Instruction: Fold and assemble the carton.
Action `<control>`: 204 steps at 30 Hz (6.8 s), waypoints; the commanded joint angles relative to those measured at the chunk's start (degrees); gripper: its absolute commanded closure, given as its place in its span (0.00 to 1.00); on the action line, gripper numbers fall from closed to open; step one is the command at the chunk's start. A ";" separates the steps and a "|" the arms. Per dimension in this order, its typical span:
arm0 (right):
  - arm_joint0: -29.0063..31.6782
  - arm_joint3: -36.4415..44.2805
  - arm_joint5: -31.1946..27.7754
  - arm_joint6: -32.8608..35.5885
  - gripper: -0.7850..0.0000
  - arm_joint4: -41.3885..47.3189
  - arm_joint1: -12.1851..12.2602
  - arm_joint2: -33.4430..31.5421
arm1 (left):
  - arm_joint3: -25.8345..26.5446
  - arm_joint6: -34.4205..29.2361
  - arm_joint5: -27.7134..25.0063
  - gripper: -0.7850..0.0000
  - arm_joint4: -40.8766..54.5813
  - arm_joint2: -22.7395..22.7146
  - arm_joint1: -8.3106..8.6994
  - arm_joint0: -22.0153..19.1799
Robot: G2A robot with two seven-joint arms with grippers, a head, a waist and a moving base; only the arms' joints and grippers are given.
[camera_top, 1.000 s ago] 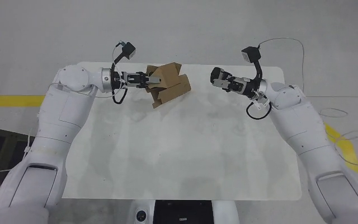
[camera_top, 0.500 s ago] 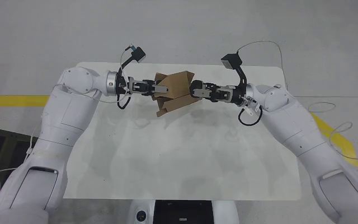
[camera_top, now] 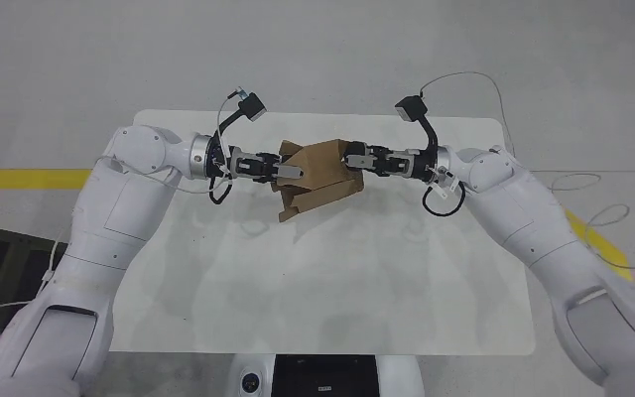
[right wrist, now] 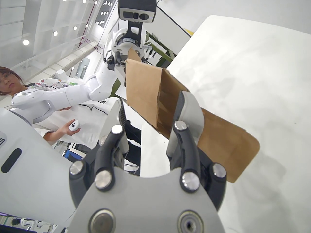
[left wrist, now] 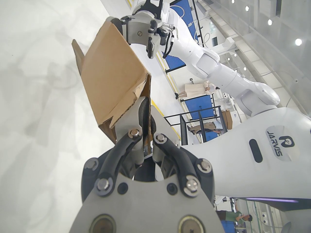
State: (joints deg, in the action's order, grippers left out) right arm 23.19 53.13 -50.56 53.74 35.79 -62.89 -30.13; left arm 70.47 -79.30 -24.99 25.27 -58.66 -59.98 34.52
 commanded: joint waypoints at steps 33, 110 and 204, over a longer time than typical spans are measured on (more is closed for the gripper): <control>-0.29 3.55 7.19 7.20 0.80 11.37 -0.45 2.85 | 1.94 1.01 -1.01 1.00 3.36 1.56 2.81 0.37; -3.73 -3.92 1.74 1.73 1.00 5.03 -7.18 4.29 | 1.05 4.67 -0.42 0.00 14.94 5.85 0.38 -2.52; -1.19 0.97 5.15 5.15 1.00 1.70 -5.37 -0.36 | -5.26 3.36 -0.44 0.00 9.78 -1.47 -0.59 -1.98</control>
State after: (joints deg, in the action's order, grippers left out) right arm 21.97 54.10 -45.49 58.81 37.54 -68.36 -30.49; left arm 65.26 -76.02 -25.45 35.13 -60.06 -60.58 32.52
